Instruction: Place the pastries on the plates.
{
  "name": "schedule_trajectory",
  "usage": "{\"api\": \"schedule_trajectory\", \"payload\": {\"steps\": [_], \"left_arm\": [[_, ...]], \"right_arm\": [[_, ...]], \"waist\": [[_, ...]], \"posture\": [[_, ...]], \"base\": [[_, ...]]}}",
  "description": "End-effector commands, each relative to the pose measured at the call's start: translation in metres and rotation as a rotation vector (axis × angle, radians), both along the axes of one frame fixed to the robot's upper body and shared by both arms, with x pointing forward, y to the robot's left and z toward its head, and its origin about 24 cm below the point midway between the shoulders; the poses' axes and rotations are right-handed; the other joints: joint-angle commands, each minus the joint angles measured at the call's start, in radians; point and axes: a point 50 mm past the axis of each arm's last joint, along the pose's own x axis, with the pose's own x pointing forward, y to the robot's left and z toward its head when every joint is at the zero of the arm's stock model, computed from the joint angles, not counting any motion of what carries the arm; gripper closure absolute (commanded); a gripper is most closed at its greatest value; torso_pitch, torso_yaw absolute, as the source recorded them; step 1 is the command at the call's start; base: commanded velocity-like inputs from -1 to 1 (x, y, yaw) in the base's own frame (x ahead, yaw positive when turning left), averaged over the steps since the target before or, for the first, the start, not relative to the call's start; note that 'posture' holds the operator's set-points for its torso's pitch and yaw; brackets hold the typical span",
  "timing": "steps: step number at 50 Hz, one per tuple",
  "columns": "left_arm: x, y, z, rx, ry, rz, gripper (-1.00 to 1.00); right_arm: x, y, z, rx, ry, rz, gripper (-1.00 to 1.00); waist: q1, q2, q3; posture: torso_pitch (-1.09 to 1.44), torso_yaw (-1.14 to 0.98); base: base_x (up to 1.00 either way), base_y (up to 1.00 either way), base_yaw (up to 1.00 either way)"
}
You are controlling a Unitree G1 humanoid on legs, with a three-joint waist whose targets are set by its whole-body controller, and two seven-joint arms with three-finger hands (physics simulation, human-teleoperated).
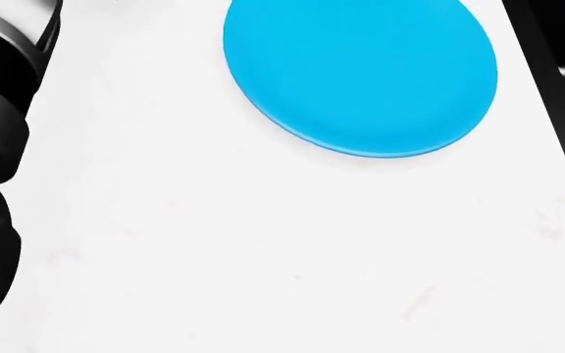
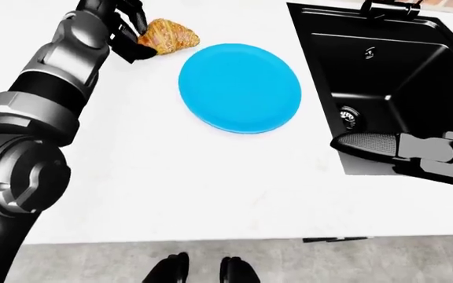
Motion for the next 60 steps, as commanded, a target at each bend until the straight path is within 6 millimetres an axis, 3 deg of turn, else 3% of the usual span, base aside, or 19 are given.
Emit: {"api": "schedule_trajectory", "payload": {"steps": [1, 17, 25, 34, 60], "left_arm": [[-0.008, -0.003, 0.034, -0.002, -0.142, -0.003, 1.00], [-0.014, 0.001, 0.052, -0.044, -0.246, 0.038, 1.00], [-0.015, 0.001, 0.056, -0.042, -0.259, 0.037, 1.00], [-0.017, -0.002, 0.062, -0.029, -0.273, 0.014, 1.00], [-0.018, -0.013, 0.063, 0.087, -0.226, -0.138, 1.00]], "right_arm": [[-0.005, -0.002, 0.008, -0.006, -0.060, -0.022, -1.00], [-0.003, -0.001, 0.006, -0.003, -0.058, -0.022, -1.00], [-0.002, -0.001, 0.005, -0.003, -0.058, -0.022, -1.00], [-0.003, 0.000, 0.007, -0.007, -0.059, -0.018, -1.00], [0.002, 0.001, 0.002, 0.002, -0.055, -0.010, -1.00]], "waist": [[0.000, -0.002, -0.041], [-0.001, -0.007, -0.032], [0.001, -0.007, -0.049], [0.002, -0.007, -0.093], [0.002, -0.005, -0.269]], "posture": [[0.45, 0.00], [0.45, 0.00], [0.38, 0.00], [0.29, 0.00], [0.03, 0.00]], "base": [[0.00, 0.00, 0.00], [0.00, 0.00, 0.00], [0.00, 0.00, 0.00], [0.00, 0.00, 0.00], [0.00, 0.00, 0.00]]}}
